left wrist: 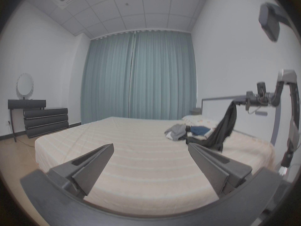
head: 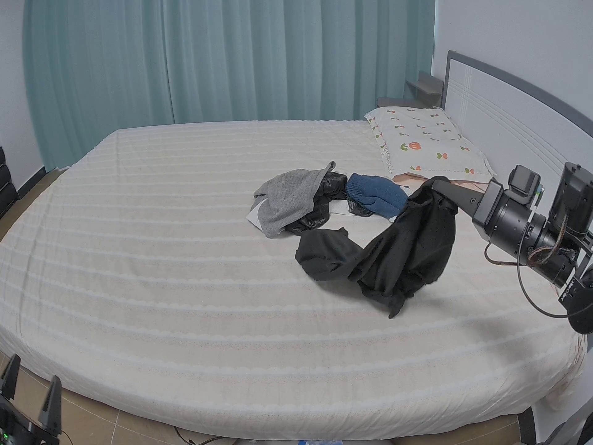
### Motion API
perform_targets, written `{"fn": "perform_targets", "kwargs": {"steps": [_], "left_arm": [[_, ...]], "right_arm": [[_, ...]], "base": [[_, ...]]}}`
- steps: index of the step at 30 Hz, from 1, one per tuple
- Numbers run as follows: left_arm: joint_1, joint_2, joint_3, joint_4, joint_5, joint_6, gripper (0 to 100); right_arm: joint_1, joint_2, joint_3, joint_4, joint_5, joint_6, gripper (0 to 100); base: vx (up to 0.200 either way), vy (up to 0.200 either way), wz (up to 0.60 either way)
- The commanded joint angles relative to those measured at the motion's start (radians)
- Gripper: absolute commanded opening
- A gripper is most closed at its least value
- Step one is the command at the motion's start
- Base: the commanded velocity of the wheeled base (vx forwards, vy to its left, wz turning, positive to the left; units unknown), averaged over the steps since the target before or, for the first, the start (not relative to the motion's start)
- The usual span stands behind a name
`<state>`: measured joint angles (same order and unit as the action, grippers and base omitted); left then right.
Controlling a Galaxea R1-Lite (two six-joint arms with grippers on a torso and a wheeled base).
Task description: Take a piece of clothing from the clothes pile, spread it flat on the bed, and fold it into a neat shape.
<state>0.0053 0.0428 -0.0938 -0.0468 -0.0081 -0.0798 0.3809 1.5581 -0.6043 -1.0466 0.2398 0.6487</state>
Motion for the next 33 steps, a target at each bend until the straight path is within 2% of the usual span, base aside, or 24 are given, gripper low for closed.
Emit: {"fn": "perform_targets", "kwargs": {"steps": [1,5,7,9,11,12,14,19,21,24,25,26,33], "left_arm": [[-0.021,0.356,-0.303,-0.044,-0.112,-0.09,100],[-0.038,0.588,-0.284,-0.053,-0.213,-0.035,100],[-0.076,0.701,-0.29,-0.062,-0.266,0.0,100],[-0.12,0.812,-0.299,-0.082,-0.28,0.006,100],[-0.176,0.957,-0.299,-0.146,-0.279,0.012,100],[-0.176,0.957,-0.299,-0.146,-0.279,0.012,100],[-0.254,1.146,-0.299,-0.258,-0.279,0.002,100],[-0.338,1.422,-0.319,-0.446,-0.266,0.002,100],[-0.401,1.56,-0.346,-0.561,-0.222,-0.038,100],[-0.484,1.651,-0.414,-0.576,-0.167,-0.135,100],[-0.487,1.655,-0.42,-0.574,-0.165,-0.14,100],[-0.519,1.715,-0.474,-0.562,-0.151,-0.181,100],[-0.585,1.912,-0.638,-0.57,-0.132,-0.233,100]], "right_arm": [[0.023,-0.043,0.006,-0.006,0.007,0.002,0],[0.033,-0.038,-0.005,-0.004,0.001,0.0,0],[0.024,-0.03,-0.006,-0.006,0.001,0.0,0],[0.01,-0.029,-0.006,-0.018,0.0,0.0,0],[-0.007,-0.046,-0.026,-0.02,0.009,0.006,0],[-0.007,-0.046,-0.026,-0.02,0.009,0.006,0],[0.0,-0.064,-0.065,-0.007,0.006,0.005,0],[0.023,-0.053,-0.097,-0.009,0.006,0.003,0],[0.032,-0.049,-0.1,-0.006,0.009,0.002,0],[0.056,-0.033,-0.1,-0.006,0.006,-0.004,0],[0.056,-0.032,-0.101,-0.006,0.006,-0.004,0],[0.058,-0.03,-0.111,-0.007,0.007,-0.004,0],[0.064,-0.039,-0.155,-0.004,0.007,-0.004,0]], "base": [[0.0,0.0,0.0],[0.0,0.0,0.0],[0.0,0.0,0.0],[0.0,0.0,0.0],[0.0,0.0,0.0],[0.0,0.0,0.0],[0.0,0.0,0.0],[0.0,0.0,0.0],[0.0,0.0,0.0],[0.0,0.0,0.0],[0.0,0.0,0.0],[0.0,0.0,0.0],[0.0,0.0,0.0]]}}
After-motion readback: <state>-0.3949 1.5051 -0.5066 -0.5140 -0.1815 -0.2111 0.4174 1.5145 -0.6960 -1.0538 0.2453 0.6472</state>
